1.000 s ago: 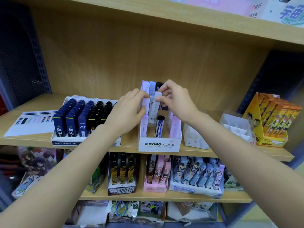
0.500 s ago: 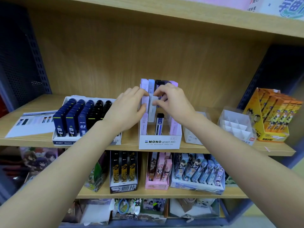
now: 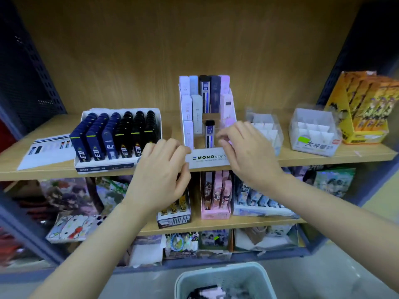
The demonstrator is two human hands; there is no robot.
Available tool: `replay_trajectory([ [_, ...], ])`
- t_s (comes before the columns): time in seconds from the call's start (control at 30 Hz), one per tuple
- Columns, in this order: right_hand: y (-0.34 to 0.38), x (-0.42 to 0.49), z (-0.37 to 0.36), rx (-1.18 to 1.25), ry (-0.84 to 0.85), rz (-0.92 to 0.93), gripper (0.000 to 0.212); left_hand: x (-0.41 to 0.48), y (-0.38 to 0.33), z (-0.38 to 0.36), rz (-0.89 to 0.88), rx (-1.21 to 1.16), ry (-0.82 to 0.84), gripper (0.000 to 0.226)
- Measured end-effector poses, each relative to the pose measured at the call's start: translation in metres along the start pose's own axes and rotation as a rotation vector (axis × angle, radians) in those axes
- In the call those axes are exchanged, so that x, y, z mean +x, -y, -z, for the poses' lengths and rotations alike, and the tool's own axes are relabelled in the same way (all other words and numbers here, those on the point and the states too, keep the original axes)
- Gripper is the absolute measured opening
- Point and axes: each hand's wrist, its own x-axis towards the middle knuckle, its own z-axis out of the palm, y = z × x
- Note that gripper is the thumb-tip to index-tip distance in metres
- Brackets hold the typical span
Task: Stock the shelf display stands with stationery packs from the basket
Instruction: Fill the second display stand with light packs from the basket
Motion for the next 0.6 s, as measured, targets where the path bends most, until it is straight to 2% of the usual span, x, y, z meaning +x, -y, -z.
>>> replay_trajectory([
  [0.1,0.004,-0.048,-0.002,0.024,0.105,0.044,0.020,-0.037,-0.018,-0.017,0.029,-0.090,0.018,0.016],
  [0.2,0.005,-0.102,-0.013,0.042,0.266,0.055,0.018,-0.080,-0.036,-0.041,0.052,-0.148,0.117,0.013],
  [0.27,0.003,-0.137,-0.026,0.068,0.369,0.039,0.019,-0.109,-0.047,-0.063,0.069,-0.170,0.216,0.015],
  [0.37,0.000,-0.188,-0.049,0.078,0.541,-0.052,0.036,-0.156,-0.063,-0.099,0.119,-0.210,0.414,0.015],
  [0.43,0.000,-0.226,-0.066,0.081,0.676,-0.124,0.031,-0.191,-0.071,-0.122,0.171,-0.229,0.560,0.011],
  [0.53,0.009,-0.281,-0.090,0.165,0.907,-0.240,0.027,-0.241,-0.079,-0.150,0.344,-0.254,0.749,0.019],
  [0.6,0.018,-0.323,-0.105,0.216,1.107,-0.317,0.028,-0.268,-0.081,-0.163,0.525,-0.308,0.842,0.028],
])
